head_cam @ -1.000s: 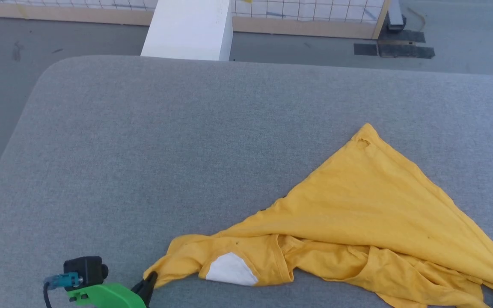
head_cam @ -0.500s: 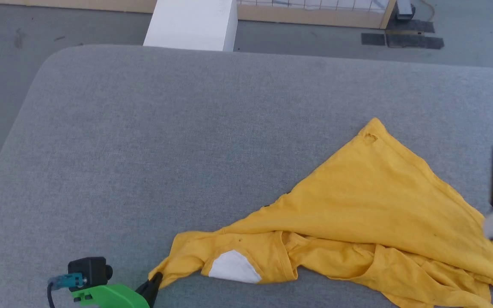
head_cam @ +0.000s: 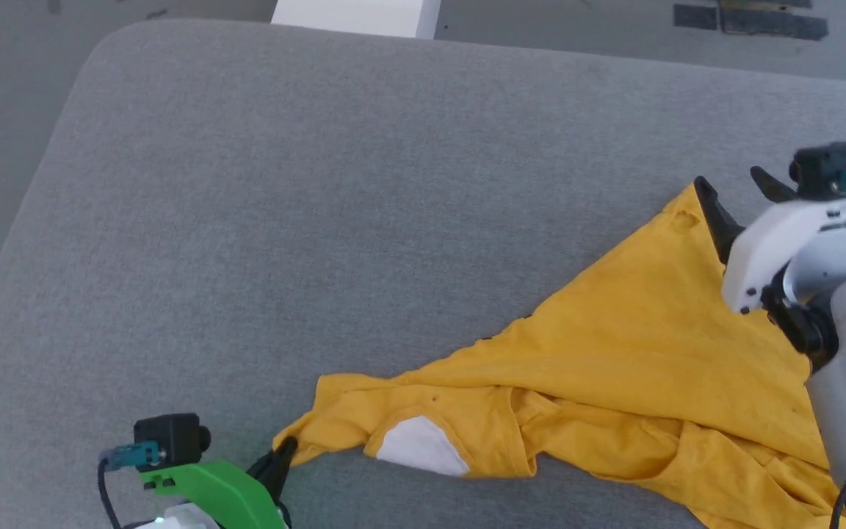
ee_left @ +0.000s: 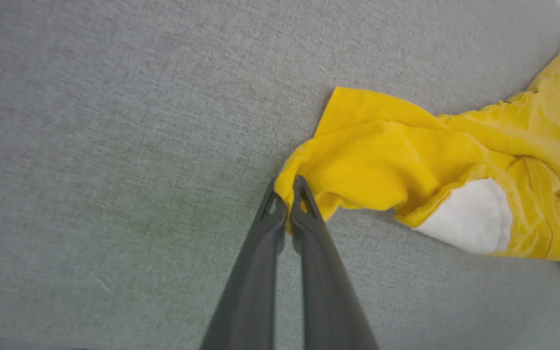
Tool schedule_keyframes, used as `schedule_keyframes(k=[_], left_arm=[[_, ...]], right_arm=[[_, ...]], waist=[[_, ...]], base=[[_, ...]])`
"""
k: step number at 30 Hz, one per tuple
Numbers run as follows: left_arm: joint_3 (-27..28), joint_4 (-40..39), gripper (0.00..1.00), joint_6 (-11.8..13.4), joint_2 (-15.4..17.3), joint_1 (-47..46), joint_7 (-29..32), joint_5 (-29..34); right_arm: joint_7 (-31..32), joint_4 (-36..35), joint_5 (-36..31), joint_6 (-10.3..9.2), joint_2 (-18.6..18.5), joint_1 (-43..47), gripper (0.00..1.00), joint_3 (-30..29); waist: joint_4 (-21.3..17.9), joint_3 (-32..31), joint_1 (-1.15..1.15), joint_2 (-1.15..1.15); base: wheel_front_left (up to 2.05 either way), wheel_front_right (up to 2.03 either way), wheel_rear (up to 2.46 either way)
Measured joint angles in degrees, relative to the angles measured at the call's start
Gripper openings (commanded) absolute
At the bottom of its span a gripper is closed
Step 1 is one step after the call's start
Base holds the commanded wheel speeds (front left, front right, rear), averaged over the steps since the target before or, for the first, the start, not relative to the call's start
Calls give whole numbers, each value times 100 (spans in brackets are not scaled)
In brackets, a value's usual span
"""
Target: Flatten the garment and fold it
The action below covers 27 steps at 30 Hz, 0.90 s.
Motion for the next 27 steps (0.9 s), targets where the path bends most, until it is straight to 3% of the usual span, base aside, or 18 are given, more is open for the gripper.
schedule_keyframes(k=[7,13,14,15,17,19,21,27], left_arm=[[-88,177,0,-70,-86,-152,-99,-27],[-145,296,0,-133,-132,-277,-196,-69],[-153,309,0,-138,-134,-293,-197,-78],[-158,325,0,-148,-135,-313,-198,-82],[-166,354,0,-155,-135,-330,-216,-83],[-170,380,0,-155,-135,-339,-242,-86],[-174,403,0,-155,-135,-343,-248,-90],[-175,442,0,-154,-136,-333,-265,-100]], right_arm=[[1319,1009,-304,-1,10,-779,100,-105],[2320,1319,-673,-1,64,-1127,100,-336],[2414,1318,-706,-1,70,-1167,92,-355],[2506,1313,-747,-1,76,-1198,52,-375],[2648,1277,-817,0,92,-1209,30,-419],[2662,1217,-844,0,124,-1203,0,-455],[2549,1124,-860,0,148,-1144,0,-523],[1080,570,-732,-1,213,-335,0,-853]], waist=[[242,241,0,0],[394,402,0,0],[411,418,0,0],[428,435,0,0],[452,456,0,0],[455,451,0,0],[448,427,0,0],[412,247,0,0]], base=[[0,0,0],[0,0,0],[0,0,0],[0,0,0],[0,0,0],[0,0,0],[0,0,0],[0,0,0]])
